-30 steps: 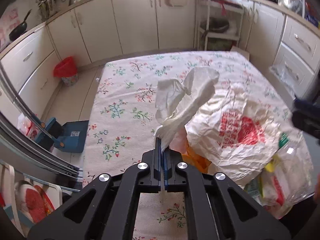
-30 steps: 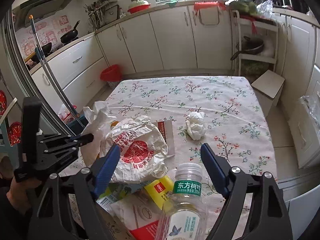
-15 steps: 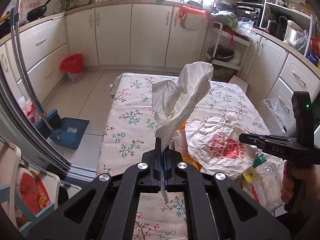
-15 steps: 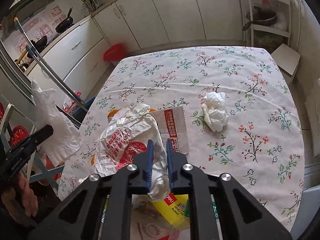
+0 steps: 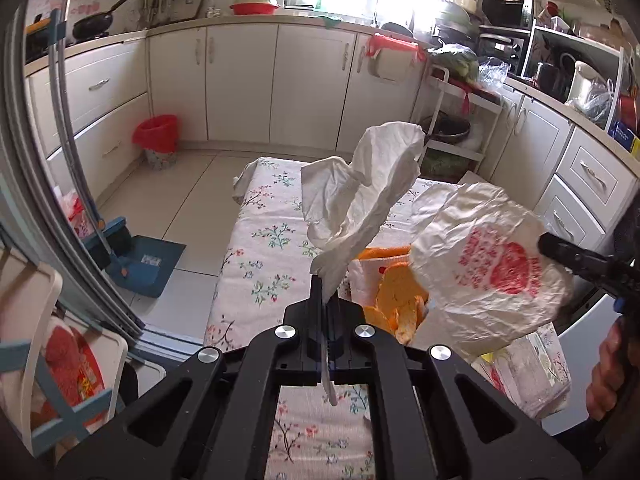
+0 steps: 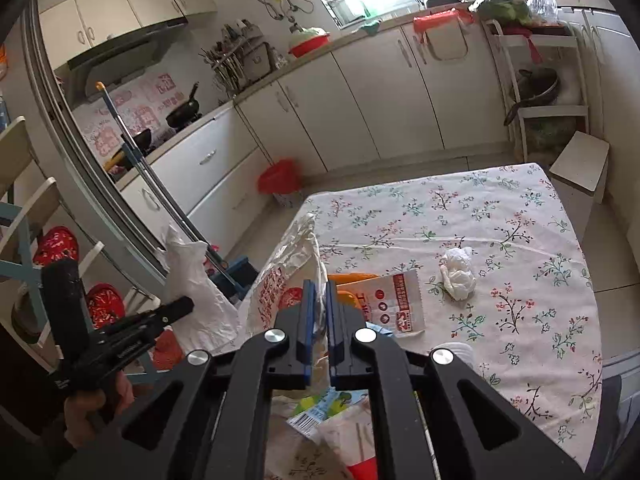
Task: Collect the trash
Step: 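Carry the tissue and plastic bag down to the yellow basin with both grippers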
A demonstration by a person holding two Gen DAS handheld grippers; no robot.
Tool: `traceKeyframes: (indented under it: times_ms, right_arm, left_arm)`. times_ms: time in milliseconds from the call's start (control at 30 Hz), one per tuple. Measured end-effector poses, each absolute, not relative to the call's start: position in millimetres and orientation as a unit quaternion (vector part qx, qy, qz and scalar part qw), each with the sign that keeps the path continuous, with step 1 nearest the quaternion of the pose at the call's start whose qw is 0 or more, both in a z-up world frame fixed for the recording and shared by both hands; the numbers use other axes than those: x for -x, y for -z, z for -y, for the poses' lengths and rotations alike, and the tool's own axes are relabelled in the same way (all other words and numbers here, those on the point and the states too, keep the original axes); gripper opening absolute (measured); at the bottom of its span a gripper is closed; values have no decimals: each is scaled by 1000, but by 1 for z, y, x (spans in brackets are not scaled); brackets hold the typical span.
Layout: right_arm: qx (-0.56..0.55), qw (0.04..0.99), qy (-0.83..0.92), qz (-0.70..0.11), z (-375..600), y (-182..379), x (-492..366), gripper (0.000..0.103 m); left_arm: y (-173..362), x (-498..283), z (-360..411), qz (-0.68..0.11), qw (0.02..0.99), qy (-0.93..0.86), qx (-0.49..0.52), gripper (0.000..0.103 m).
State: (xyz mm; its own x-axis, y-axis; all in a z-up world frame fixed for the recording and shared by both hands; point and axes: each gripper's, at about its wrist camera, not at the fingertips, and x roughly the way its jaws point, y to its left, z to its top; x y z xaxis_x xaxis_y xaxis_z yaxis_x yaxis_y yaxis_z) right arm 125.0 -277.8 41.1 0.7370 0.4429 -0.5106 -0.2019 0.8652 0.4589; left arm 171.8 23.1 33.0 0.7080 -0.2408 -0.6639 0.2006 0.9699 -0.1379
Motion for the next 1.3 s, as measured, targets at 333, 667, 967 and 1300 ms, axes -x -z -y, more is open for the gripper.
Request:
traceKeyframes:
  times_ms: [333,667,967,1300]
  right_arm:
    - [-185,920,-195,-287,267,-45,-20,6]
    - [-132,904,-181,-364,241,-1,73,6]
    - [-72,882,-167,-435,217,49,104,7]
    - [-14,837,-180,-516,187,90,110,7]
  left_arm:
    - [-27,-87,-30,-360,923,135,30,2]
    - [-8,1,-25,-391,903,175,35,2]
    - [26,49,-23,-445,873,195,50,2]
    - [81,84,-5,-548,811,204,39,2]
